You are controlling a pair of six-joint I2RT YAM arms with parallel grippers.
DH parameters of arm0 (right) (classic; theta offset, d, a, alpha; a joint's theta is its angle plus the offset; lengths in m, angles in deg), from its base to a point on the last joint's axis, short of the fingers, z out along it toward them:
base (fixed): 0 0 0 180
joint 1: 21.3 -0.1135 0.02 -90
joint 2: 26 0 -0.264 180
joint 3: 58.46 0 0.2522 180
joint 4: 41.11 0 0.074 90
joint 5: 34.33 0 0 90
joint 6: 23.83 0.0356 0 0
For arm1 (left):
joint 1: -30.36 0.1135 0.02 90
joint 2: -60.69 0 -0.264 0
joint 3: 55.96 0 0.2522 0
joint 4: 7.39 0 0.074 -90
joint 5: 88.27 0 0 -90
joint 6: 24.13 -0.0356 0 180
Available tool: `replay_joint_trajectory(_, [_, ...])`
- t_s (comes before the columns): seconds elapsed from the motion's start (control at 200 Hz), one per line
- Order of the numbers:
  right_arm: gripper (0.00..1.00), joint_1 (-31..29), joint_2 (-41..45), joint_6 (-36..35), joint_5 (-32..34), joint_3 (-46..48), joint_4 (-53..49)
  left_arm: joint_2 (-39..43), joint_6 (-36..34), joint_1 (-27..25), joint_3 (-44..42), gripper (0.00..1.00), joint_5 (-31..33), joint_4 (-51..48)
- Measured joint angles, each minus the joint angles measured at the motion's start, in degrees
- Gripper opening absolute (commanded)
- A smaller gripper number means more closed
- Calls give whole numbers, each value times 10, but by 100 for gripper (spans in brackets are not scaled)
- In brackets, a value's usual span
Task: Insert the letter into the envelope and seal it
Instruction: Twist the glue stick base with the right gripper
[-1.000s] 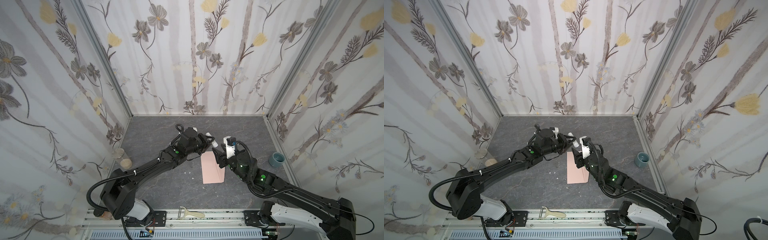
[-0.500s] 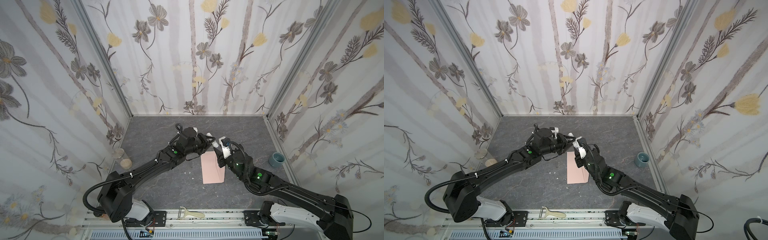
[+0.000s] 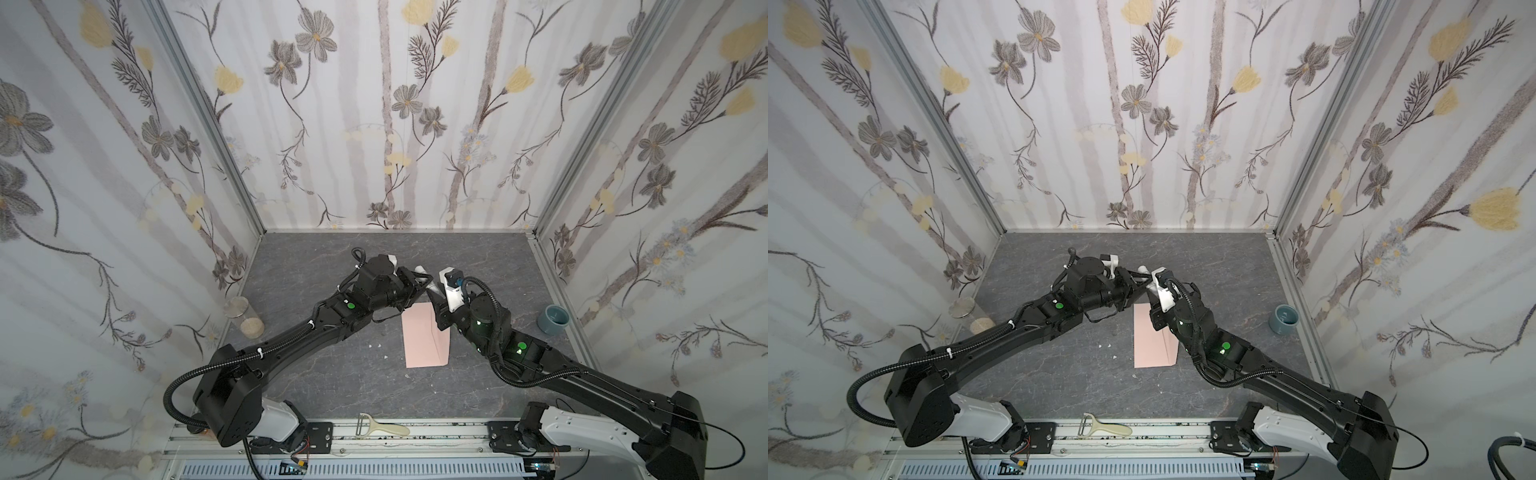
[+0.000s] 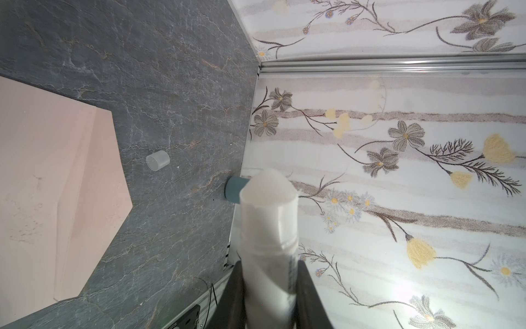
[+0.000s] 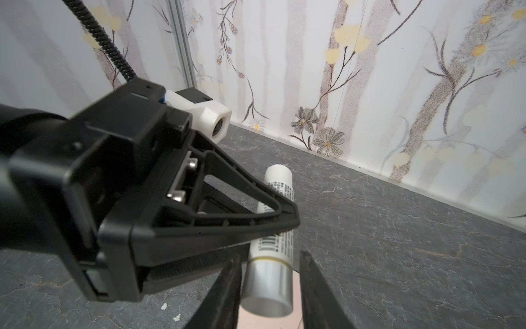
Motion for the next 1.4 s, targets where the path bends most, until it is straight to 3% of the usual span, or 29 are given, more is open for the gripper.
replay_joint_trajectory(0.23, [36,3,9,6,-11,4,-4,2,0,0,0,0,0,0])
replay_joint_trajectory(0.35, [45,4,10,6,-16,5,-4,2,0,0,0,0,0,0])
replay_joint_trajectory(0.505, [44,6,10,6,-17,5,-4,2,0,0,0,0,0,0])
replay_joint_trajectory(0.969, [24,13,7,20,-37,5,1,2,0,0,3,0,8,0])
replay_joint_trajectory(1.194, [21,56,8,85,-117,5,5,3,5,-1,-9,0,19,20])
replay_joint_trajectory(1.399, [20,112,11,203,-223,7,19,6,15,-9,-26,0,45,62])
